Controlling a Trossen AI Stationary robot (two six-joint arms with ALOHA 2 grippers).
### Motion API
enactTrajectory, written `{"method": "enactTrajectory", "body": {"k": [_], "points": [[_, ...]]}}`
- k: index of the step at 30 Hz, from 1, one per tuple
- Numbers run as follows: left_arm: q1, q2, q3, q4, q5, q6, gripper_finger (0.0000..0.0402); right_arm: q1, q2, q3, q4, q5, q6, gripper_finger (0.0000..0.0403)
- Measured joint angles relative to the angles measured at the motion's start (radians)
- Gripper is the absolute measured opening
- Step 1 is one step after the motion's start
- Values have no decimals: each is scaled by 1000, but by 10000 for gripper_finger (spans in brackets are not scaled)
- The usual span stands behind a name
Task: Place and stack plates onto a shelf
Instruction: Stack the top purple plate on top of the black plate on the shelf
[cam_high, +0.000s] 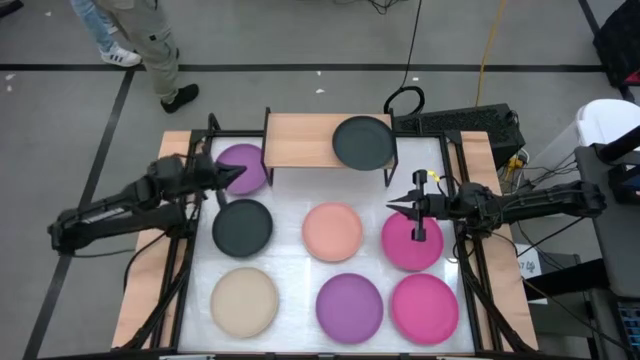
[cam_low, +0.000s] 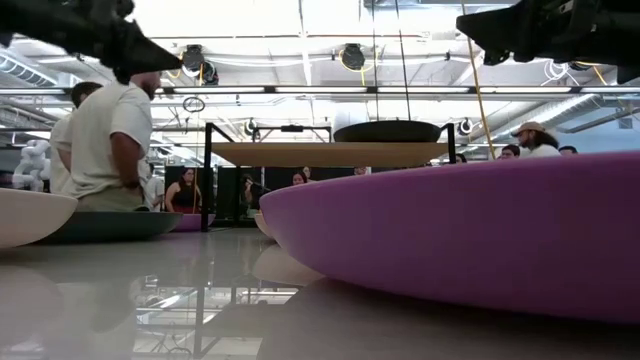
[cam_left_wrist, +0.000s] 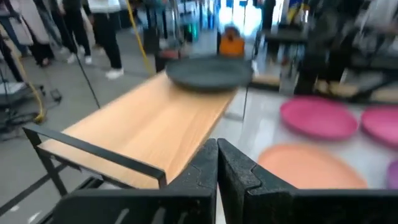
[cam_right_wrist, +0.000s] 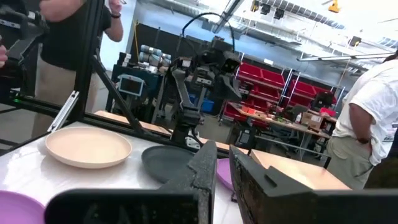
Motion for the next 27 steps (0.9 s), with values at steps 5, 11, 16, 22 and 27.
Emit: {"method": "enactTrajectory", "body": {"k": [5, 11, 16, 22, 27], "points": [[-43, 201, 139, -132, -41, 75, 4, 0, 0, 0, 0, 2, 12, 27], [-134, 378, 343, -370, -187, 9, 4, 0, -14, 0, 0, 2, 34, 27], [-174, 457, 429, -491, -191, -243, 4, 0, -26, 0, 0, 2, 40, 27], [-178, 500, 420, -559, -191, -341, 4, 0, -26, 0, -2, 1, 68, 27], [-178, 503, 419, -667, -221, -342, 4, 0, -26, 0, -6, 2, 84, 27]]}}
